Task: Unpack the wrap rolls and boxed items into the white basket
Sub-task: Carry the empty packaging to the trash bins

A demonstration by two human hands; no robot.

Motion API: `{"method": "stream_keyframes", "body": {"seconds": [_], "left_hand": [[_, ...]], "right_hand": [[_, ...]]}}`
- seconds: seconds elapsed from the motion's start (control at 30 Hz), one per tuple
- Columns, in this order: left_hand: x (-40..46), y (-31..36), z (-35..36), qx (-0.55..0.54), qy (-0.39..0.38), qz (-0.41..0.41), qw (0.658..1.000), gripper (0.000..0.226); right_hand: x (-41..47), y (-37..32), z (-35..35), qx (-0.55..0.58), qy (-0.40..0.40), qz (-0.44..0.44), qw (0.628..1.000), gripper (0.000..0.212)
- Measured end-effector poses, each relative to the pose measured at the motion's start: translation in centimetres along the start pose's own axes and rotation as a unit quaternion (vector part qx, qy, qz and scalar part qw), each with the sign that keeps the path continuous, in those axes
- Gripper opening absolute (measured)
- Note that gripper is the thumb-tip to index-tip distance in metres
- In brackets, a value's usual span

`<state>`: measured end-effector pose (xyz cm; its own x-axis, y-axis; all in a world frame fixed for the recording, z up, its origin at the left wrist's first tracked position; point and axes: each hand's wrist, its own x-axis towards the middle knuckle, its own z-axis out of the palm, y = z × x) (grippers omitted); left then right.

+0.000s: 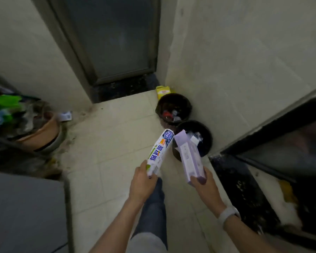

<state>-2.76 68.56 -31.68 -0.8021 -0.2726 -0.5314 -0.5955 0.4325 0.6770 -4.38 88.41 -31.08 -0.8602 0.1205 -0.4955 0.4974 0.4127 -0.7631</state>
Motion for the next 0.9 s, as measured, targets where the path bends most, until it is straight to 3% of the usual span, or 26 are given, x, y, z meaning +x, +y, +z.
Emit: {"method": "stream_keyframes", "body": {"seconds": [0.27, 0.37, 0.47, 0.57, 0.63, 0.77, 0.9], "left_hand": [[23.0, 9.8, 6.9, 0.127, -0.119, 0.039, 0.984, 0.047], [29.7, 10.4, 11.7, 0.183, -0.146, 0.076, 0.969, 0.047], [35.4, 9.1, 17.4, 0.211, -0.166, 0.103, 0.958, 0.05], [40.1, 6.6, 23.3, 0.224, -0.154, 0.107, 0.956, 0.049], [42.3, 4.3, 26.9, 0.269, -0.153, 0.117, 0.944, 0.051], [44.4, -0.3, 32.0, 0.364, -0.231, 0.126, 0.894, 0.062], [44.2, -0.8, 32.1, 0.442, -0.259, 0.13, 0.849, 0.062]], "right_hand": [[21.6, 1.0, 0.5, 0.068, 0.05, 0.235, 0.968, 0.054], [28.3, 4.3, 1.2, 0.093, 0.077, 0.284, 0.951, 0.072], [34.2, 8.8, 2.1, 0.139, 0.087, 0.317, 0.934, 0.066], [39.5, 12.8, 3.1, 0.123, 0.073, 0.313, 0.939, 0.082], [42.5, 15.3, 4.1, 0.069, 0.071, 0.289, 0.952, 0.077], [45.3, 19.4, 6.0, -0.005, 0.048, 0.233, 0.971, 0.065], [44.1, 19.5, 5.7, -0.024, -0.01, 0.256, 0.966, 0.065]]}}
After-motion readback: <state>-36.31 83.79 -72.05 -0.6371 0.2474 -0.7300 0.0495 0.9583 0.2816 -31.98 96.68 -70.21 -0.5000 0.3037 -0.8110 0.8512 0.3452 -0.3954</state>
